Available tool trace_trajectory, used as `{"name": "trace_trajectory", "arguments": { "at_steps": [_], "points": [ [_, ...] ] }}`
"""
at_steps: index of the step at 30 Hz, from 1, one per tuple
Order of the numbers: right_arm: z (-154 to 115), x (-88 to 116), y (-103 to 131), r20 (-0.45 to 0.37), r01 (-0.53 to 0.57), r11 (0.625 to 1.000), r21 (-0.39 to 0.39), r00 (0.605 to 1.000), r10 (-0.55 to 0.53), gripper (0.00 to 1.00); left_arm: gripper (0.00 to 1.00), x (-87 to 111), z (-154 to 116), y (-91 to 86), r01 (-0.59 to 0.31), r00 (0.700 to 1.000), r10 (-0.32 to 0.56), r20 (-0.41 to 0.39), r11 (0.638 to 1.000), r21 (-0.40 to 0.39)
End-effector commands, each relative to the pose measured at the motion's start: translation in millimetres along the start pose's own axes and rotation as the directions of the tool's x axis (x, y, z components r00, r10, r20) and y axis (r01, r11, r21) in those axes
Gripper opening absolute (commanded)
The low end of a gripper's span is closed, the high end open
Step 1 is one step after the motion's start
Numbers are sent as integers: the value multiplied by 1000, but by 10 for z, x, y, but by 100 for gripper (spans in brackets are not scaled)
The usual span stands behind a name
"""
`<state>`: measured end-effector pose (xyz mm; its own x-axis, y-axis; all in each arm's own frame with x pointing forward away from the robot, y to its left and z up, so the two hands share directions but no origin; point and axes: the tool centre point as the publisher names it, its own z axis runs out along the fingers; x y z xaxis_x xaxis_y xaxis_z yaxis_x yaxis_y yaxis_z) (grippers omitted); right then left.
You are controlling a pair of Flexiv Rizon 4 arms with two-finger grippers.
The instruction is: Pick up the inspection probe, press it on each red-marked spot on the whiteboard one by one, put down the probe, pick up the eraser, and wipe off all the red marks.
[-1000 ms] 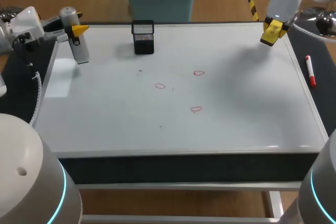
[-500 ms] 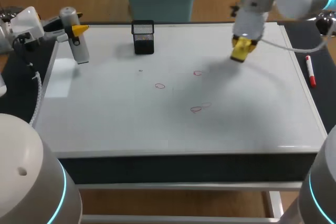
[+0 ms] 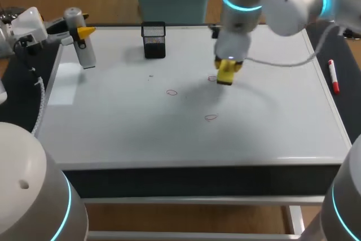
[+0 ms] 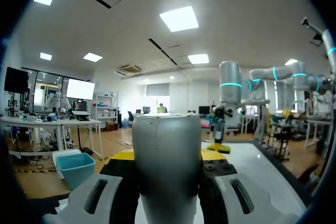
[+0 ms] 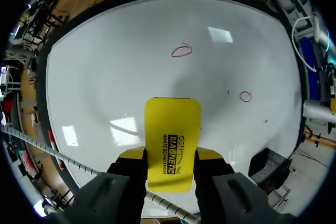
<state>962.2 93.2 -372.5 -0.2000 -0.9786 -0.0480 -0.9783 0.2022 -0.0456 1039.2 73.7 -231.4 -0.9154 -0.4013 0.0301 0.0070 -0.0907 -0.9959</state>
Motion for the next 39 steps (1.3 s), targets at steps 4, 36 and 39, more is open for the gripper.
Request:
{"name": "trace_trajectory", "arguments": {
  "at_steps": [4,36,39],
  "points": [
    [86,-541,156,-51,47,999,-3,998,-47,0,0,0,4,-9,-1,1000,1,1,1000,0],
    [519,-1628,628,-104,136,991,2,985,-136,0,0,0,4,-9,-1,1000,1,1,1000,0],
    [534,-1639,637,-99,140,990,0,985,-139,0,0,0,4,-9,-1,1000,1,1,1000,0]
  ]
}}
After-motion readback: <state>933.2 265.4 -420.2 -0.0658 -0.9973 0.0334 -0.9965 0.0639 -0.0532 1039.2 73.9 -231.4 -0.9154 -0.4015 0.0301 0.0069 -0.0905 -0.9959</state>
